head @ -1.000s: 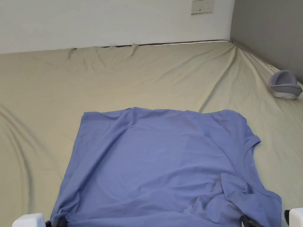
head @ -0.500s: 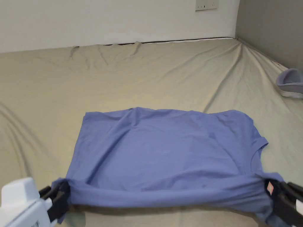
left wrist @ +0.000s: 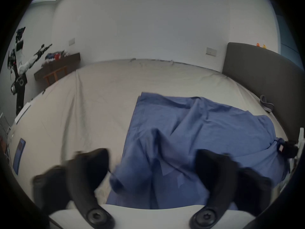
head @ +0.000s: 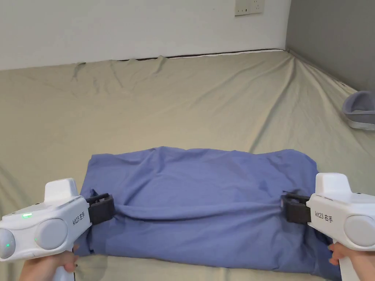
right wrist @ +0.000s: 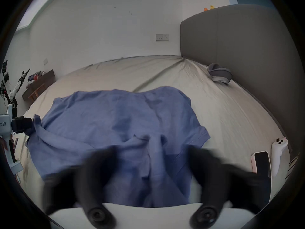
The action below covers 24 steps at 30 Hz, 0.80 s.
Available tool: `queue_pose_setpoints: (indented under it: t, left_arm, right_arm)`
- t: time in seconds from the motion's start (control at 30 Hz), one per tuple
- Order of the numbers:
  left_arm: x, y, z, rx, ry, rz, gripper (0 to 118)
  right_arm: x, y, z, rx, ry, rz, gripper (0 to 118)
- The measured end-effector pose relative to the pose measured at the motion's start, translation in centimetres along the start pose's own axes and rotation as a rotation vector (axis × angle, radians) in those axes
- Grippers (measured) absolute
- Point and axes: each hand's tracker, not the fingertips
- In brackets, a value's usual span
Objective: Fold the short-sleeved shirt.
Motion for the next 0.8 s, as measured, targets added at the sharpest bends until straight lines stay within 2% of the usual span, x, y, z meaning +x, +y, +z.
queue_pose_setpoints:
  t: [0.03, 0.1, 0.17, 0.3, 0.37, 0.4, 0.43, 0.47, 0.5, 0.53, 0.6, 0.73, 0.77, 0.8]
  left_arm:
    - [-0.3, 0.1, 0.4, -0.027, -0.031, 0.028, 113]
    - [-1.2, -0.3, 2.0, 0.021, -0.096, 0.058, 113]
    - [-1.4, -0.4, 4.5, 0.076, -0.089, 0.072, 113]
    - [-2.1, -1.8, 10.6, 0.190, -0.077, 0.034, 112]
    - [-2.7, -3.3, 13.3, 0.231, -0.083, 0.032, 99]
    - [-2.9, -4.1, 14.3, 0.245, -0.076, 0.027, 81]
    - [-3.1, -5.1, 15.0, 0.243, -0.065, 0.037, 45]
    - [-3.4, -6.0, 15.0, 0.215, -0.027, 0.047, 5]
    - [-3.7, -6.7, 14.9, 0.183, 0.003, 0.047, 0]
    - [-3.8, -7.4, 14.8, 0.158, -0.025, 0.041, 0]
    - [-4.5, -8.4, 13.6, 0.090, -0.083, 0.017, 0]
    - [-3.5, -8.6, 11.4, 0.106, -0.032, -0.027, 0]
    - [-3.2, -8.3, 10.6, 0.102, -0.023, -0.047, 6]
    - [-3.0, -7.9, 9.6, 0.087, -0.016, -0.091, 26]
  right_arm:
    - [-0.9, 0.1, 1.4, 0.007, 0.004, -0.006, 118]
    - [-0.9, -0.1, 3.3, 0.084, 0.003, -0.036, 112]
    - [-1.3, 0.1, 6.3, 0.125, -0.004, -0.068, 111]
    - [-2.9, -0.5, 12.2, 0.217, 0.009, -0.049, 111]
    - [-4.1, -1.7, 14.9, 0.263, 0.022, -0.047, 107]
    - [-4.6, -2.5, 16.1, 0.279, 0.040, -0.039, 98]
    - [-5.0, -3.2, 17.3, 0.292, 0.080, -0.027, 69]
    - [-5.4, -4.1, 18.1, 0.290, 0.112, -0.018, 31]
    - [-5.9, -4.9, 18.3, 0.285, 0.136, -0.015, 0]
    - [-6.1, -5.4, 18.7, 0.341, 0.095, 0.005, 0]
    - [-6.1, -6.3, 18.5, 0.223, 0.135, -0.040, 0]
    - [-5.8, -7.1, 17.7, 0.201, 0.142, -0.031, 0]
    - [-5.6, -7.1, 17.6, 0.199, 0.143, -0.029, 0]
    - [-5.3, -7.0, 17.5, 0.192, 0.146, -0.029, 0]
